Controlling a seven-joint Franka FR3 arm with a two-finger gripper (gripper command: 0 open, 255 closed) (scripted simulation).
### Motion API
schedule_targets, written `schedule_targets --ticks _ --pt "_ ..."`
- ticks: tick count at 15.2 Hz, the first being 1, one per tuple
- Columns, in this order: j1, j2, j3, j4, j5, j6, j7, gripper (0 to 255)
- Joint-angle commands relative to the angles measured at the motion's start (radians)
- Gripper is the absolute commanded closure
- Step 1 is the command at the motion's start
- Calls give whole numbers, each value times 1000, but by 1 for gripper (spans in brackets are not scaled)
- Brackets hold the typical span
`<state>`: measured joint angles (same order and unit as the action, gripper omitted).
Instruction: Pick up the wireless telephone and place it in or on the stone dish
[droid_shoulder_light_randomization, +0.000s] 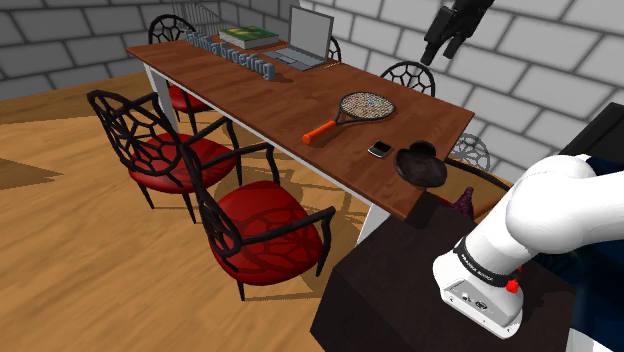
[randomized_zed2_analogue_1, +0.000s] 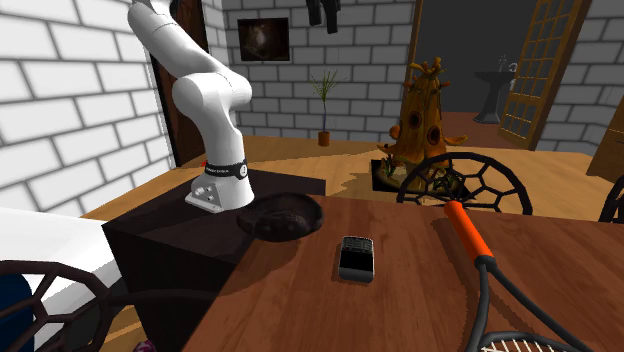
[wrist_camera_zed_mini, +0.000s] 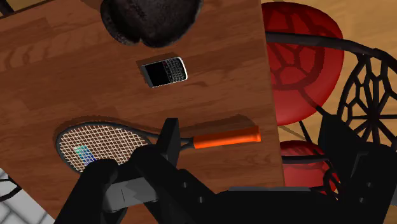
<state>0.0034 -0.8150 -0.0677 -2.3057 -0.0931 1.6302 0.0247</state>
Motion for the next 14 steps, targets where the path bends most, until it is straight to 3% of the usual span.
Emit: schedule_targets --ticks 1,14 --pt "0 0 0 0 0 0 0 0" --pt "-169 226 58 -245 -31 476 422 0"
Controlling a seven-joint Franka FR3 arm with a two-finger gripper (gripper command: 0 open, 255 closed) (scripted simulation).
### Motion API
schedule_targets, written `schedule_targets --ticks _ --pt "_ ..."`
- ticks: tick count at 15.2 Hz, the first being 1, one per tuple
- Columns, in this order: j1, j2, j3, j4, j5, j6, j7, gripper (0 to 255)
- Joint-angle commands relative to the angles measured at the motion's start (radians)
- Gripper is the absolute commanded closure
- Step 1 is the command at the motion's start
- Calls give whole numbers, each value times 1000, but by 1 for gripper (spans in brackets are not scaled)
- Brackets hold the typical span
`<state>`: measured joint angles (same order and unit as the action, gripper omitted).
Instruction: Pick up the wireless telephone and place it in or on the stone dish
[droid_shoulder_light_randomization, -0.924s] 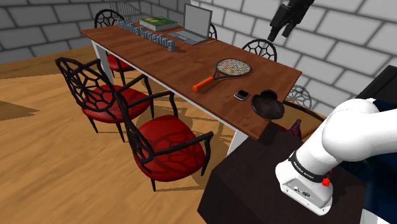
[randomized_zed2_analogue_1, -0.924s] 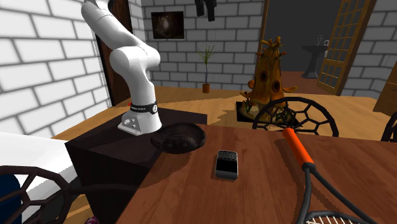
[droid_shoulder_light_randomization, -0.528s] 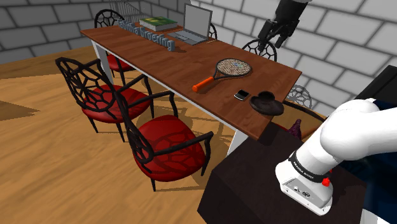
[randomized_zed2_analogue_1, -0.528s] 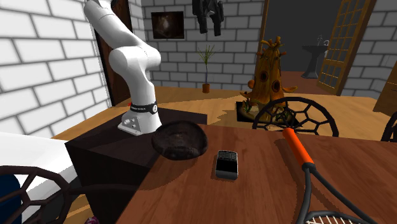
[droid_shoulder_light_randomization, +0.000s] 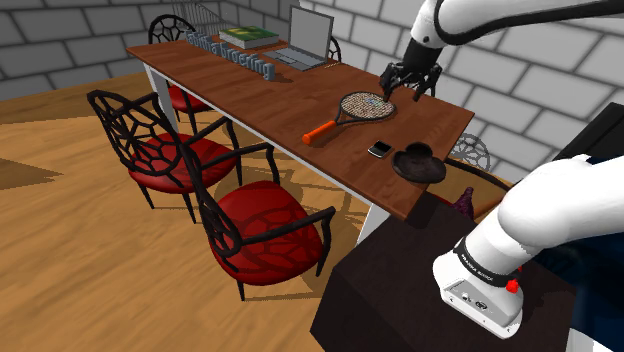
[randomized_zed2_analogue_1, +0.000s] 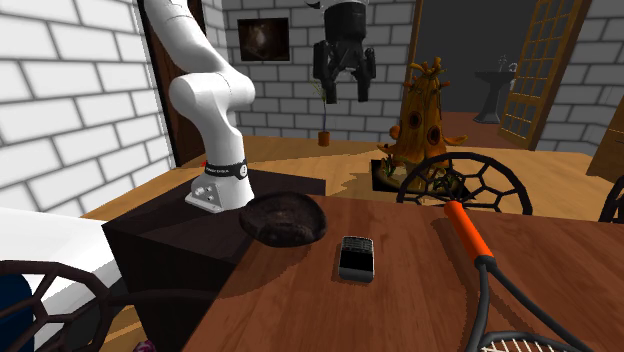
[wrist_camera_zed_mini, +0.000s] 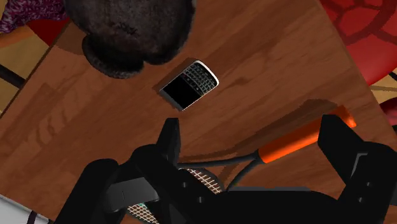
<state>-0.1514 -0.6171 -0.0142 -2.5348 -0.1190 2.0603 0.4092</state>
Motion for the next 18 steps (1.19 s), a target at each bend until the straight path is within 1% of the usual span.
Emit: schedule_targets --ticks 1,6,10,15,18 --pt "-28 56 9 -26 -10 82 72 0" --pt "-101 209 29 -53 -44 258 249 0" --pt "-162 347 43 -52 -89 389 403 0" --pt "-234 530 48 -24 -177 530 619 0" --pt "-265 642 33 7 -245 601 760 0"
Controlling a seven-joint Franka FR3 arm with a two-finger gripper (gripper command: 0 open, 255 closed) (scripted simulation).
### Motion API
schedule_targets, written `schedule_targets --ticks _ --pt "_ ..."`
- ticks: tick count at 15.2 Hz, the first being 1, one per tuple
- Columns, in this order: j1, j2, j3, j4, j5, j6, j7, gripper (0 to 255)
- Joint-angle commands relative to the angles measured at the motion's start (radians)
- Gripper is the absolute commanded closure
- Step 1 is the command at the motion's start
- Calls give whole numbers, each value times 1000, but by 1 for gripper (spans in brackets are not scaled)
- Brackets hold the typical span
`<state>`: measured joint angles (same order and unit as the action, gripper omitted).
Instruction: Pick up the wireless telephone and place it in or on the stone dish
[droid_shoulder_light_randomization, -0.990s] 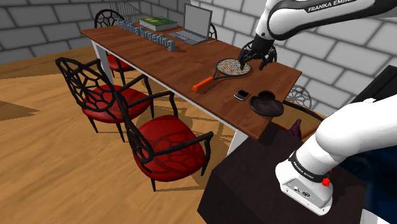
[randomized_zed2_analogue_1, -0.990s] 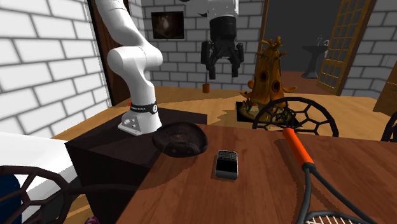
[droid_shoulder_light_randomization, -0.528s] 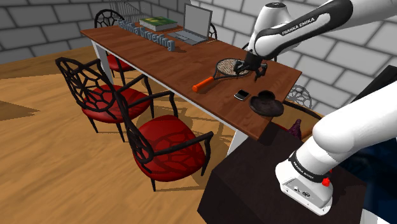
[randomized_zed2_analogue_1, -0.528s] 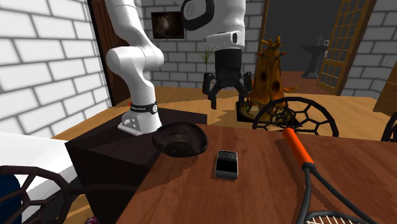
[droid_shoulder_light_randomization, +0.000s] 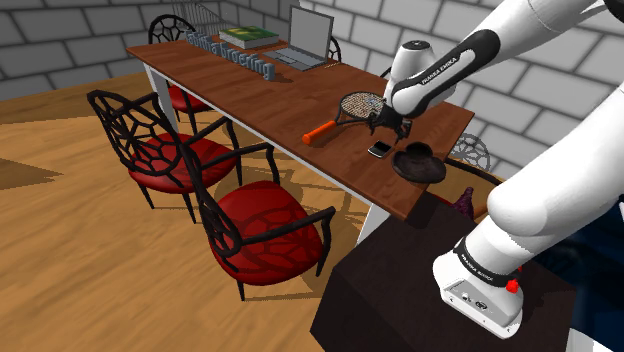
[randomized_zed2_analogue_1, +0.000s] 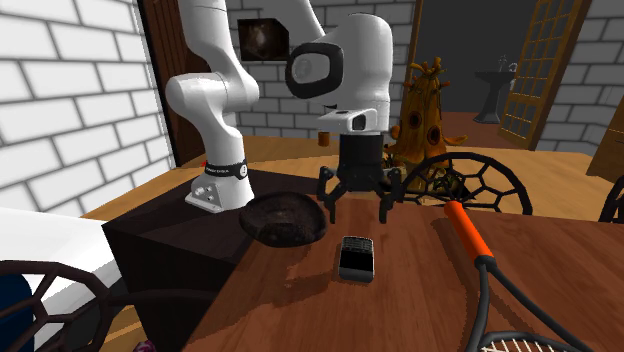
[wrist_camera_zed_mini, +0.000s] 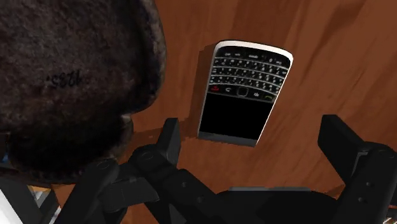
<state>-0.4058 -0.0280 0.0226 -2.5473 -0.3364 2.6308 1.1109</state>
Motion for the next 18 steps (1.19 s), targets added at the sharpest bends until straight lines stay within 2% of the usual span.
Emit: schedule_targets --ticks 1,9,16,17,18 --pt "-16 83 -10 29 -46 48 96 0" --pt "-16 196 -39 48 -120 141 151 0" --pt "-16 196 -39 48 -120 141 151 0" --pt "-16 196 -39 48 -120 141 151 255" --pt "-16 196 -39 48 -120 141 151 255"
